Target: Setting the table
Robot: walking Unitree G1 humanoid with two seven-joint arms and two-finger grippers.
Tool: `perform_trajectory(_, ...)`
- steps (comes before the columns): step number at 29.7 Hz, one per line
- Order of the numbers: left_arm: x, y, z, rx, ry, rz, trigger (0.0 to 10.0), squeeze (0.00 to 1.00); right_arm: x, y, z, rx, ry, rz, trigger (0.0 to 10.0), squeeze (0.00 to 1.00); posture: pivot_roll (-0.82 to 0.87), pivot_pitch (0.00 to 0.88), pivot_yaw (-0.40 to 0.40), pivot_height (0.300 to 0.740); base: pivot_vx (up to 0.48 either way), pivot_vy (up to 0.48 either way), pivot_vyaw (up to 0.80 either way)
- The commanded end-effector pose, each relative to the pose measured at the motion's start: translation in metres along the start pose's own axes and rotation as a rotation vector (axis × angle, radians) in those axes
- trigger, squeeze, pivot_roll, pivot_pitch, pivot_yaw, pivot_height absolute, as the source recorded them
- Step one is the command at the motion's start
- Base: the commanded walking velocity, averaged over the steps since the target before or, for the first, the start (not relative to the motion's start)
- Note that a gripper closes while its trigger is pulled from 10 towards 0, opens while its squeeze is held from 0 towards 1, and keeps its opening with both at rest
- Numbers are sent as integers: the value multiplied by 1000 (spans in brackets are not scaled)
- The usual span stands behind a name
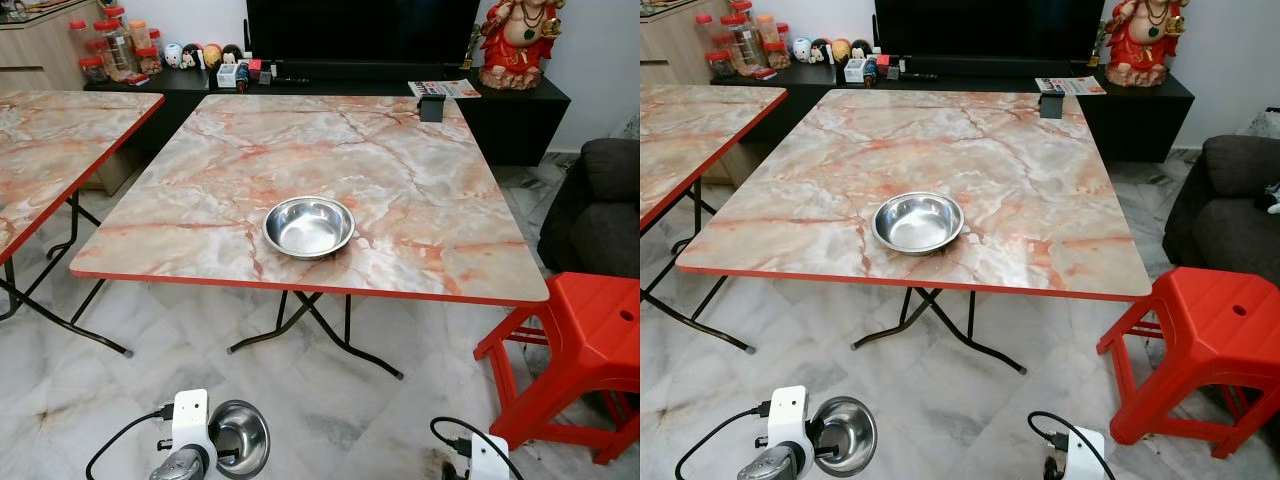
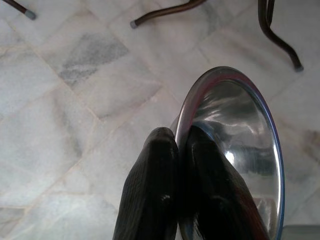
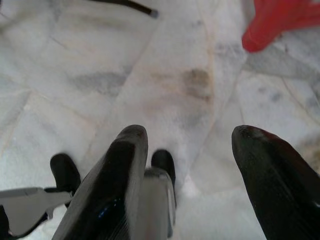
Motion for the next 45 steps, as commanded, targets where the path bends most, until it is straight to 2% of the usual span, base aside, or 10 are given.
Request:
perform_trajectory(1,2,3,-10,20,-13,-6,10000,0,-4,2,-6,3,-14,-19,10000,0,-89,0,39,740,0,0,0)
perform_trajectory(12,0,5,-19,45,-30,-22,10000,0,-11,5,-16,9,-17,-34,10000,0,-112,0,49,740,0,0,0)
perform_trajectory(15,-3,4,-12,10,-8,-33,10000,0,-13,3,4,-76,15,-43,10000,0,-106,0,42,740,0,0,0)
perform_trajectory(18,-2,3,9,-102,45,-26,10000,0,-8,4,59,-313,103,-30,10000,0,-105,0,33,740,0,0,0)
perform_trajectory(20,-2,3,11,-112,50,-24,10000,0,-8,5,64,-336,108,-28,10000,0,-105,0,33,740,0,0,0)
perform_trajectory(21,-3,3,19,-151,64,-26,10000,0,-6,7,85,-413,121,-26,10000,0,-104,0,29,740,0,0,0)
perform_trajectory(22,-3,3,19,-151,64,-26,10000,0,-6,7,85,-413,121,-26,10000,0,-104,0,29,740,0,0,0)
perform_trajectory(25,-10,3,38,-239,69,-38,10000,0,0,13,128,-561,122,-16,10000,0,-101,0,20,740,0,0,0)
perform_trajectory(31,-19,5,64,-355,81,-66,10000,0,18,23,173,-705,124,20,10000,0,-90,0,12,740,0,0,0)
perform_trajectory(45,-28,2,83,-382,70,-89,10000,0,28,24,185,-719,115,38,10000,0,-88,0,18,740,0,0,0)
Point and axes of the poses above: a point about 5 cm out from each wrist's last joint towards the gripper, its own y axis pointing back from the gripper into the wrist, its own z axis along the axis of the wrist's last joint, x = y × z, the point moved 5 cm from there along -y, pointing out of the wrist towards the gripper, and after that the axes turned 8 degrees about y, right-handed, at the moved point
